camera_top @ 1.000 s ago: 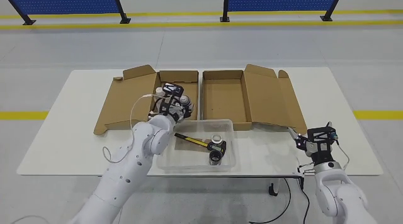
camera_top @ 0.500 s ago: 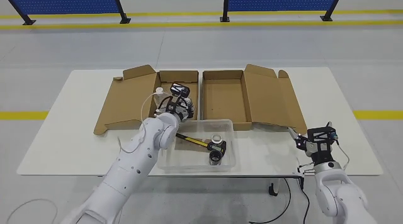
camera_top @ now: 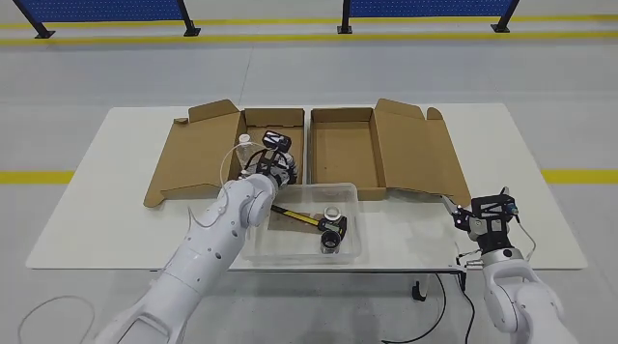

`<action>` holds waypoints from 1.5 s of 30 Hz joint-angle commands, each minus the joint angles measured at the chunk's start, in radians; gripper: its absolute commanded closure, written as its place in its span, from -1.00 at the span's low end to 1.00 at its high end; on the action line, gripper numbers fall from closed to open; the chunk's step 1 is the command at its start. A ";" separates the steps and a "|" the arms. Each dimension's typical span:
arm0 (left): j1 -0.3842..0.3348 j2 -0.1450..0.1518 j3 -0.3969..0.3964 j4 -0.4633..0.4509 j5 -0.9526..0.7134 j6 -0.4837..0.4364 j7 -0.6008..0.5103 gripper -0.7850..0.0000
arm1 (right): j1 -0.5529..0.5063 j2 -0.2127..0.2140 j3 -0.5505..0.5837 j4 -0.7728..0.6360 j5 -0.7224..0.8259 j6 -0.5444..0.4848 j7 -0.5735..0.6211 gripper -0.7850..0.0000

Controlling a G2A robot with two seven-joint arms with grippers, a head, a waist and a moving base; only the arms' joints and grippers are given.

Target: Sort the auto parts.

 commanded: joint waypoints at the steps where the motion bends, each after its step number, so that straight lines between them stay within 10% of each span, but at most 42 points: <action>1: -0.001 -0.001 -0.002 0.003 0.003 0.000 0.000 0.09 | 0.000 0.000 0.000 0.000 0.000 0.000 0.000 -1.00; 14: 0.038 0.013 -0.061 -0.106 0.067 -0.005 0.005 -0.83 | 0.000 0.000 0.000 0.000 0.000 0.000 0.000 -1.00; 29: 0.289 0.068 -0.175 -0.595 0.058 -0.217 -0.231 -0.54 | 0.000 0.000 0.000 0.000 0.000 0.000 0.000 -1.00; 45: 0.350 0.071 -0.077 -0.602 0.049 -0.311 -0.359 -0.33 | 0.000 0.000 0.000 0.000 0.000 0.000 0.000 -1.00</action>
